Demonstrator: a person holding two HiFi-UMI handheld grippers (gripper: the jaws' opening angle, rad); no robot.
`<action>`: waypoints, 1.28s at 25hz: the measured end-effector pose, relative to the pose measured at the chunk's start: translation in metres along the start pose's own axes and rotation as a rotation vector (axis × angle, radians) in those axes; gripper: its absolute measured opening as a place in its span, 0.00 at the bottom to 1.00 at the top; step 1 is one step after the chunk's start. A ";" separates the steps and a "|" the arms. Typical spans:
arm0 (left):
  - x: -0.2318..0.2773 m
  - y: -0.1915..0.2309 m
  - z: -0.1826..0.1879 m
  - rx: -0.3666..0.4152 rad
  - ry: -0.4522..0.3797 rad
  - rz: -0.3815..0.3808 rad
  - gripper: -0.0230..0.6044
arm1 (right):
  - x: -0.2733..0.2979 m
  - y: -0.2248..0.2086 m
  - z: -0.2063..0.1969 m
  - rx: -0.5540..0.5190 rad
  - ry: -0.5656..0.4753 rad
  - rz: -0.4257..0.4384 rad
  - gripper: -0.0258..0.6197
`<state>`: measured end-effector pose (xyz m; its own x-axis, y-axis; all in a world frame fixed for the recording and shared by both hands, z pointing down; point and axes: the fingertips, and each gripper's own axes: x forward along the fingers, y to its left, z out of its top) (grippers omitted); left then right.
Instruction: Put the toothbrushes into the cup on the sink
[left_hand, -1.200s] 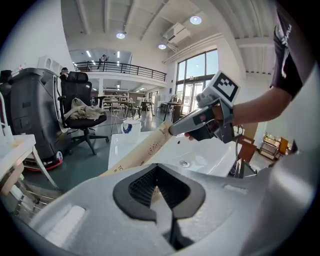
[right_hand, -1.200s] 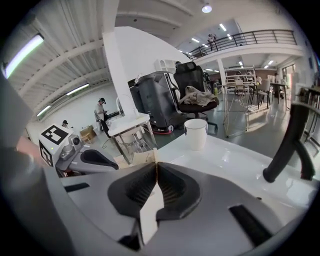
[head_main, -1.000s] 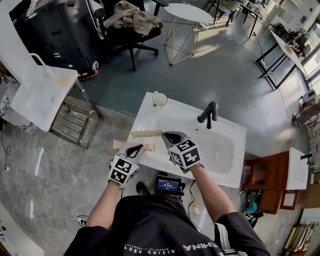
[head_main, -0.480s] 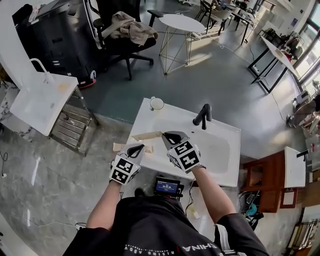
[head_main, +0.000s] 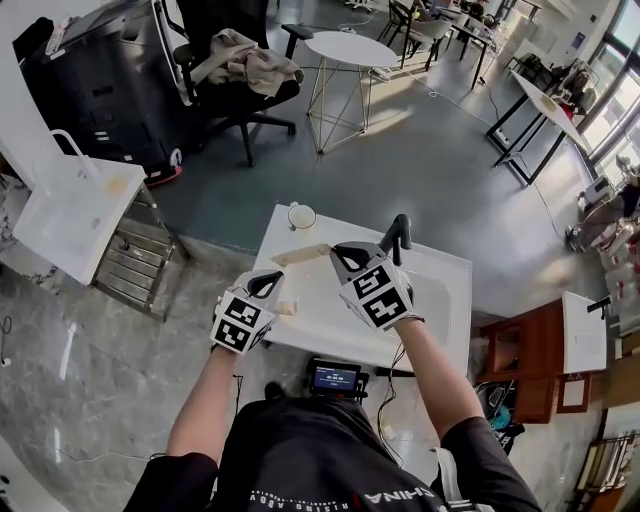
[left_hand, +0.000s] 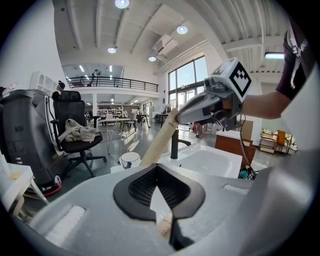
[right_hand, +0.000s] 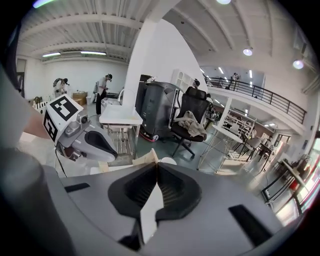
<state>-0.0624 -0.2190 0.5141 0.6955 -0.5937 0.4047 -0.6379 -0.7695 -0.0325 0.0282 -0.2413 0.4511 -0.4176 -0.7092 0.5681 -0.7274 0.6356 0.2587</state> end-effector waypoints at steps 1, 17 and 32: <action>0.003 0.002 0.005 0.008 0.000 0.000 0.03 | -0.001 -0.008 0.005 -0.017 -0.001 -0.011 0.07; 0.036 0.022 0.024 -0.014 0.033 0.031 0.03 | 0.043 -0.100 0.045 -0.316 0.041 -0.068 0.07; 0.040 0.036 -0.020 -0.102 0.117 0.083 0.03 | 0.110 -0.082 0.020 -0.479 0.106 0.062 0.08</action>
<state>-0.0648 -0.2658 0.5473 0.5999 -0.6177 0.5085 -0.7256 -0.6878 0.0206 0.0313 -0.3777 0.4765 -0.3763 -0.6460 0.6642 -0.3605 0.7624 0.5374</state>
